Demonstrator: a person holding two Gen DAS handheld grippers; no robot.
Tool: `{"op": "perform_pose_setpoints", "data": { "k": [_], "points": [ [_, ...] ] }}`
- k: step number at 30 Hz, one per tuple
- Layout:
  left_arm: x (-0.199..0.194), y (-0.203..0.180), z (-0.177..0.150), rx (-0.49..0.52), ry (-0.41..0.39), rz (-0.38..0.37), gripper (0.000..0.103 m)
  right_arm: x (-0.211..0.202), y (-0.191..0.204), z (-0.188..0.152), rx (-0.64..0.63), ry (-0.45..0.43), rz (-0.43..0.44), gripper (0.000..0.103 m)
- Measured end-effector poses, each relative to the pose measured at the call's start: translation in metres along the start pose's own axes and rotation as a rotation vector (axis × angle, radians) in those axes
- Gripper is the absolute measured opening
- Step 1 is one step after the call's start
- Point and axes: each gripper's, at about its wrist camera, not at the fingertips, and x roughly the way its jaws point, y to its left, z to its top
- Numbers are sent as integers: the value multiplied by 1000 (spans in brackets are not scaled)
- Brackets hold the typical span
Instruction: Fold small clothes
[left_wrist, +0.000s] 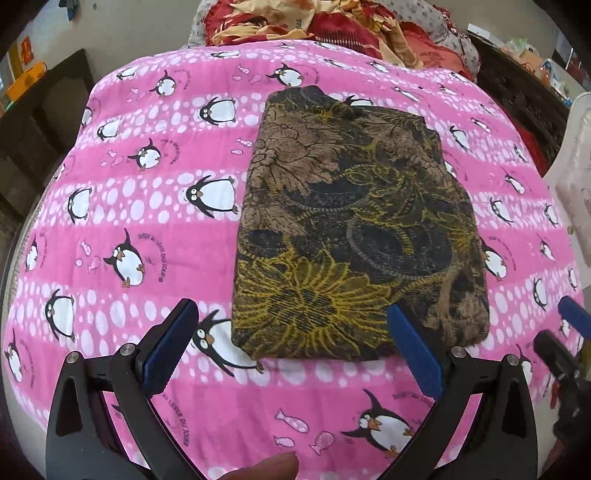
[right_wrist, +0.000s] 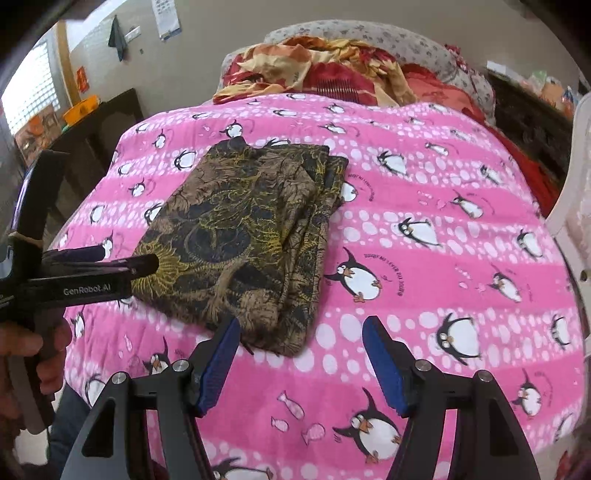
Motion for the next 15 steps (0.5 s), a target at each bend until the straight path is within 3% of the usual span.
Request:
{"op": "perform_pose_setpoints", "data": {
  "k": [15],
  "points": [
    [-5,-3,5,-11,4,-23,102,-21,-10,9,62,-47,7,66]
  ]
}}
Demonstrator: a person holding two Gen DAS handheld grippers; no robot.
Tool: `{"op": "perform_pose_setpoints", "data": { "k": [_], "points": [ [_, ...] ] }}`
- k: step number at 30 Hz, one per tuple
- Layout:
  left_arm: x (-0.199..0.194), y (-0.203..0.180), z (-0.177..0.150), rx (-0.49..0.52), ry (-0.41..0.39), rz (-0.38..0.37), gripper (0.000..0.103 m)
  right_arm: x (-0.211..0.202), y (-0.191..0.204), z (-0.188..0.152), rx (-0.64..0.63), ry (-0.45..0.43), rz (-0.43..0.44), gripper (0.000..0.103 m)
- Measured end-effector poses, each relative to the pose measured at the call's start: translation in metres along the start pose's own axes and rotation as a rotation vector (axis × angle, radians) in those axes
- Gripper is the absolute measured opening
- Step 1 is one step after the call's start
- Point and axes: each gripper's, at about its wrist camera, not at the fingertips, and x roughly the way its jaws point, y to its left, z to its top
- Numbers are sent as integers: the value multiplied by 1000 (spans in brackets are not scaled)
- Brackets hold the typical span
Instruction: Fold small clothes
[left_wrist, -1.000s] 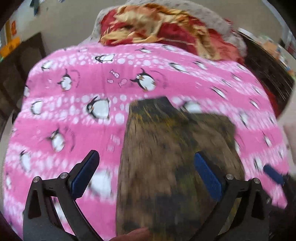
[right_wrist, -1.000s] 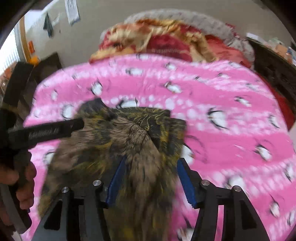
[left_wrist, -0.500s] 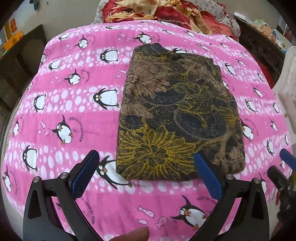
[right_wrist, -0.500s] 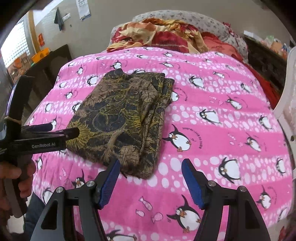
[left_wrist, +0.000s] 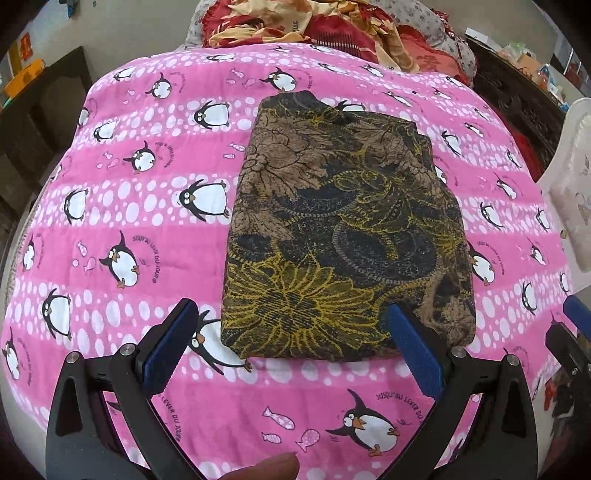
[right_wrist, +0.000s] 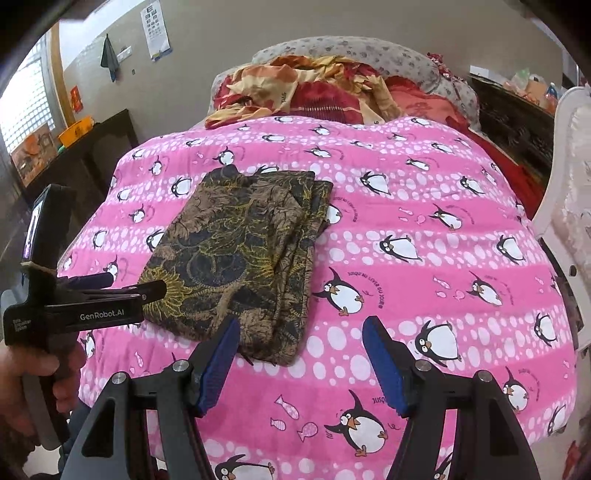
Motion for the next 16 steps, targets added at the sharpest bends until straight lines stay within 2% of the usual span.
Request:
{"op": "perform_pose_setpoints", "data": {
  "k": [16],
  "points": [
    [-4,-2,-1,1,-17,-18,102,1,6,-2,-1,-1,21,66]
  ]
}}
